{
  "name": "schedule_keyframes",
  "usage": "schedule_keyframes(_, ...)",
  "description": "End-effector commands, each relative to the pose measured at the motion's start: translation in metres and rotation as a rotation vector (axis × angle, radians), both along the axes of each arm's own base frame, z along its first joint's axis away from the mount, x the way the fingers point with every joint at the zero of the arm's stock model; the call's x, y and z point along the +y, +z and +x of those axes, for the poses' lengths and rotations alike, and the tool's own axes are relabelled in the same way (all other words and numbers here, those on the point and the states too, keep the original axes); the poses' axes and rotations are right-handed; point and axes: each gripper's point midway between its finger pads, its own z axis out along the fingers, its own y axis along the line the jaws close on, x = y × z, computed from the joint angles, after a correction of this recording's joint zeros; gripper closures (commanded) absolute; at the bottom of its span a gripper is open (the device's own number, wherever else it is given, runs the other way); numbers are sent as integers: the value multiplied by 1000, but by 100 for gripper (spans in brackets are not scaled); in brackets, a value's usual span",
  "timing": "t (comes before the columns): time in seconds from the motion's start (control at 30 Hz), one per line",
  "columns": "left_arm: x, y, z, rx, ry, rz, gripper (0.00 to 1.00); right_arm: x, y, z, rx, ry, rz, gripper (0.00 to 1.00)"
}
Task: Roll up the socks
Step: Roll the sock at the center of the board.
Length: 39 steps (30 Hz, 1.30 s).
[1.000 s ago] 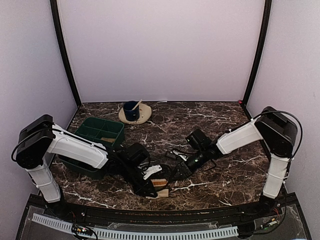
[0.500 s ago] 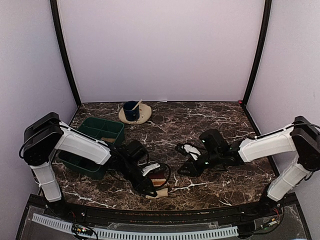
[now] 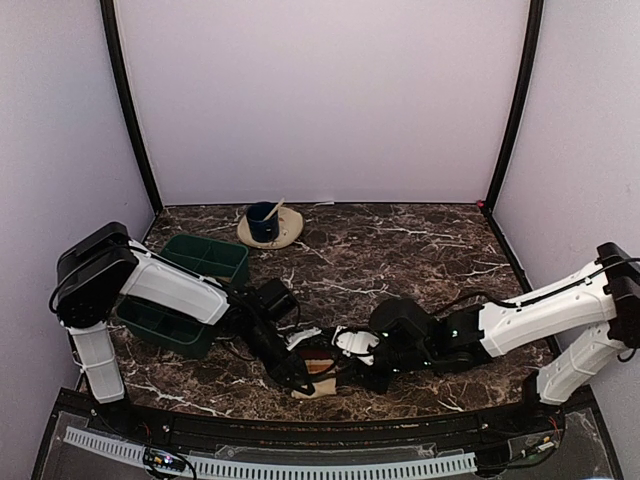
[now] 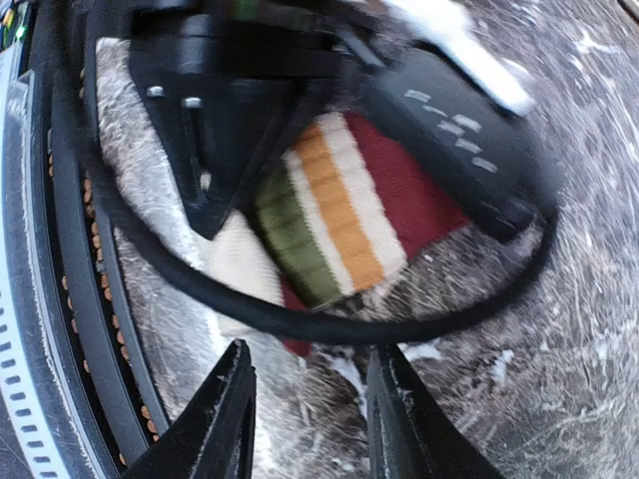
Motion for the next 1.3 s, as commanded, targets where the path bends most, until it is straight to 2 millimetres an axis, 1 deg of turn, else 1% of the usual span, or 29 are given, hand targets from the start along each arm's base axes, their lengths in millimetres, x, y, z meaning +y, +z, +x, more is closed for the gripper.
schedule_keyframes(0.0,15,-12,-10,57,-14,71,100,12,-3,-7,-119,42,-90,64)
schedule_keyframes(0.13,16,-13,-11,75,-20,69,100,22,-7,-20,-157,90,-120,63)
schedule_keyframes(0.27,16,-11,-12,84,-28,64,100,29,-9,-26,-196,122,-154,63)
schedule_keyframes(0.33,15,-11,-11,87,-31,63,100,30,-18,-29,-203,141,-185,62)
schedule_keyframes(0.43,15,-11,-11,96,-38,63,100,33,-22,-33,-218,165,-205,62)
schedule_keyframes(0.67,14,-11,-11,109,-46,58,100,35,-31,-37,-232,199,-243,62)
schedule_keyframes(1.0,13,-10,-12,122,-53,53,100,39,-40,-33,-265,219,-277,63)
schedule_keyframes(1.1,14,-9,-12,125,-55,51,100,39,-43,-33,-266,227,-284,65)
schedule_keyframes(1.27,13,-9,-12,129,-56,45,100,36,-54,-36,-251,243,-313,73)
